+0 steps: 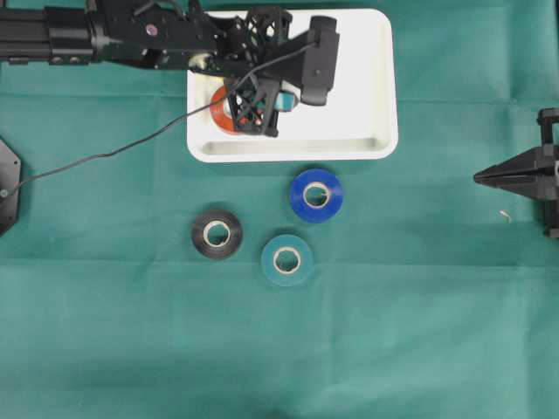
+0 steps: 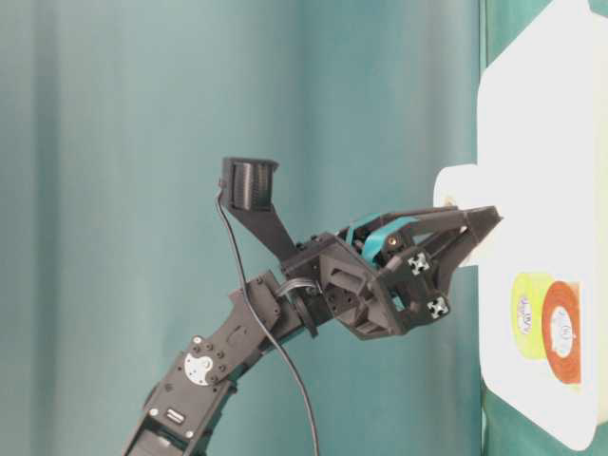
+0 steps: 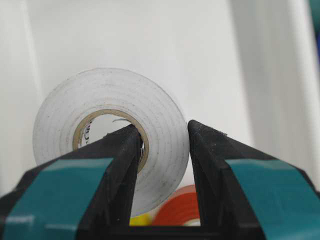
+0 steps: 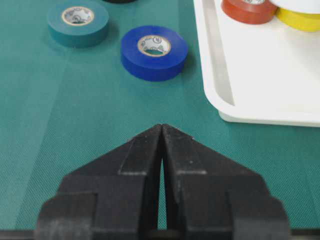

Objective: Put the tape into the white case with the left arm.
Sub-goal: 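Lift the white roll and carry it over the white tray, then lower the white roll into the tray and open the left gripper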

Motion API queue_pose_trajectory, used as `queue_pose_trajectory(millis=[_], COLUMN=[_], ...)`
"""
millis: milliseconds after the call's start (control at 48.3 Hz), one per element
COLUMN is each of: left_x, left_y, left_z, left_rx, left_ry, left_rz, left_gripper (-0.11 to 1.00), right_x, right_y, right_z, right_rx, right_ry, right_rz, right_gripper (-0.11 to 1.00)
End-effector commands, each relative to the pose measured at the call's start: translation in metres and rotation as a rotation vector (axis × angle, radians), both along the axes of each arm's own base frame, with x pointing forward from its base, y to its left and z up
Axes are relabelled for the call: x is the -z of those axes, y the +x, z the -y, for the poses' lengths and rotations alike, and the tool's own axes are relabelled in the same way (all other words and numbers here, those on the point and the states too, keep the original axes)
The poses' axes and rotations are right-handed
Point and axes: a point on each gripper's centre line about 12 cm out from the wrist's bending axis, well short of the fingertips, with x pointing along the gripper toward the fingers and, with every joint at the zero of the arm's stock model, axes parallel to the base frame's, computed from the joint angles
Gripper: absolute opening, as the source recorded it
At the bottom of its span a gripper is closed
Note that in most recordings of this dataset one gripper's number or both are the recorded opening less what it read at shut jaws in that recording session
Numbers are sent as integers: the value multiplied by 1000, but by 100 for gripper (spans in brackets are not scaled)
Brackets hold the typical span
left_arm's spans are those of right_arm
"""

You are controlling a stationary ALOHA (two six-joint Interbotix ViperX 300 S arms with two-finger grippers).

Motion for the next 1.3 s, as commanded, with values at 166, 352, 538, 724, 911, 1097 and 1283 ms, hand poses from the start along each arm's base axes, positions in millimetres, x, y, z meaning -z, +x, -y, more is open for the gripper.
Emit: queue_pose_trajectory(millis=[166,352,538,724,911,1097,1283], left_x=[-1,9,13,13,13,10,3], left_y=[-3,-2,-1,-1,-2,-3,-8], left_z=[-18,-20,-19,-22,-23,-21,-19], left_rx=[2,10,14,5,1,5,4], left_ry=[53,60,60,62,60,62,65], left_rz=[51,47,42,51,51,55,65], left_gripper=[29,29,29,29,29,69,86], right_x=[-5,-4,-5,-4,-4,-5,-5], right_y=[2,2,2,2,2,2,2], right_z=[0,0,0,0,0,0,0], right_rx=[1,1,1,1,1,1,1], right_ry=[0,0,0,0,0,0,0], right_rz=[15,15,17,14,15,17,15], right_gripper=[-9,-9,-9,-9,-9,-9,-9])
